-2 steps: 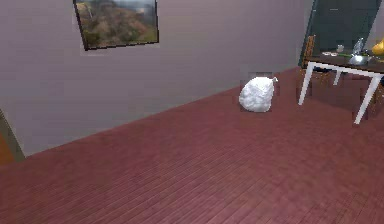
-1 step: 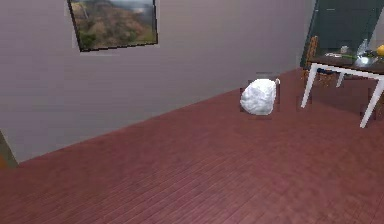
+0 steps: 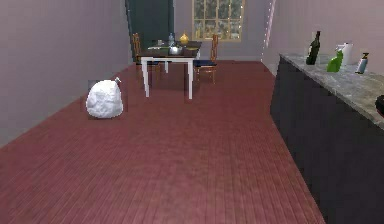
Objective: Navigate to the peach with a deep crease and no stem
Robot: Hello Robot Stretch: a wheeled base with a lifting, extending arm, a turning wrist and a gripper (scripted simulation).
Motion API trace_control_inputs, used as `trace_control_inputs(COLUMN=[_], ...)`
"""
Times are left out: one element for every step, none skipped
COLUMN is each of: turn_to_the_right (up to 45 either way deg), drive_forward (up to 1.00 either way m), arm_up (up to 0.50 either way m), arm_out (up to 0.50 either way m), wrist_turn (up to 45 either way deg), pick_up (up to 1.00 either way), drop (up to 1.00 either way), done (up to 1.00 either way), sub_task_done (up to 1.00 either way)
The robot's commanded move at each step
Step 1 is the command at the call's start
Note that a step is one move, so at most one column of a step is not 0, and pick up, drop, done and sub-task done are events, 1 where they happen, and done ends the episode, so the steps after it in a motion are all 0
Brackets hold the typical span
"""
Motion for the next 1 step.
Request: trace_control_inputs(turn_to_the_right=[3.0], drive_forward=[0.00], arm_up=[0.00], arm_out=[0.00], wrist_turn=[0.0], pick_up=[0.00], drop=[0.00], done=[0.00], sub_task_done=[0.00])
